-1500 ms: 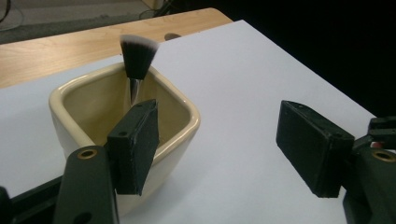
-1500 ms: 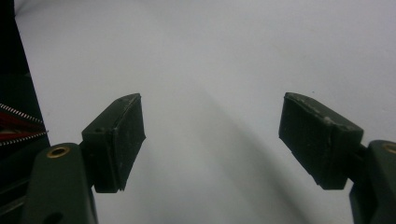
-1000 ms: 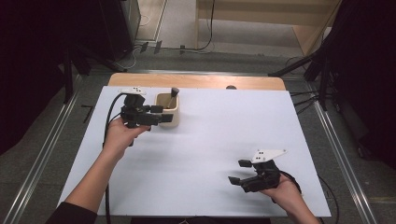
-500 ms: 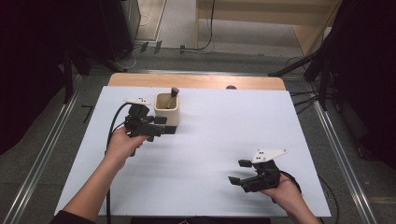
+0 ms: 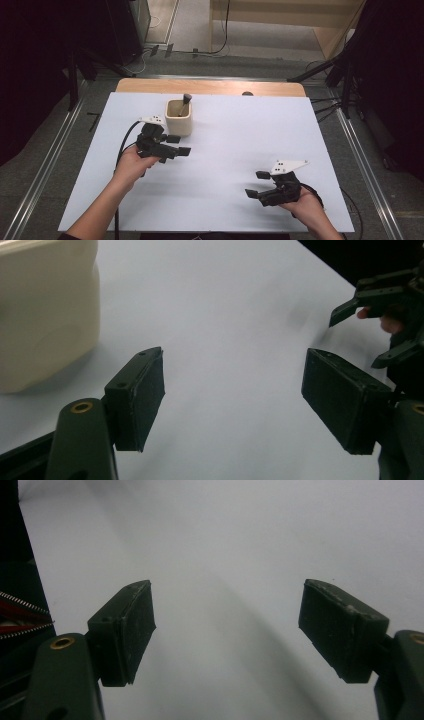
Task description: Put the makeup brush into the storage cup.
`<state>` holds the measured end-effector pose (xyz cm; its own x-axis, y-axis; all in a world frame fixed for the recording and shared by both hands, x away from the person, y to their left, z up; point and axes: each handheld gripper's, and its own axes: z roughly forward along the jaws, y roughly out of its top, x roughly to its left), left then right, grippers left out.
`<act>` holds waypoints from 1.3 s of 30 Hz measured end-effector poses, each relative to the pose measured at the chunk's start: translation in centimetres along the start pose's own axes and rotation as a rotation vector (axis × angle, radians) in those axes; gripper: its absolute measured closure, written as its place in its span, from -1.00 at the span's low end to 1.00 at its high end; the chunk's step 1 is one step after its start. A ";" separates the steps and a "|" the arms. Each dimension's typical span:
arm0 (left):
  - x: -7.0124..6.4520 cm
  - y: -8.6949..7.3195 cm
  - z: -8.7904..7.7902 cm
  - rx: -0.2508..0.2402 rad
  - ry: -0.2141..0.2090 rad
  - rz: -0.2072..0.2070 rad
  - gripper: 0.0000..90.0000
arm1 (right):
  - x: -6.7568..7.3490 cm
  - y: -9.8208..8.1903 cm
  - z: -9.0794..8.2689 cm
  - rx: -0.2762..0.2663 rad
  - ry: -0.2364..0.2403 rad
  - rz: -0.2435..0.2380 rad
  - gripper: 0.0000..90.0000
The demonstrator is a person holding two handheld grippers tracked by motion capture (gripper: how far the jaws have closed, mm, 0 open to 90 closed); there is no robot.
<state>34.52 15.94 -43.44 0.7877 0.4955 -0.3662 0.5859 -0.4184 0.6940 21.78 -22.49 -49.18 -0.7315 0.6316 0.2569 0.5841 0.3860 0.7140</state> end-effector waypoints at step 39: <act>-1.5 -5.0 -1.5 0.054 0.054 0.063 -0.42 | -0.3 0.0 0.0 0.001 -0.010 0.023 -0.48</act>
<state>30.08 18.41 -45.46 0.8130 0.5062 -0.2878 0.5457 -0.4897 0.6800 21.98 -22.71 -49.29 -0.7140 0.6474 0.2665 0.6013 0.3721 0.7071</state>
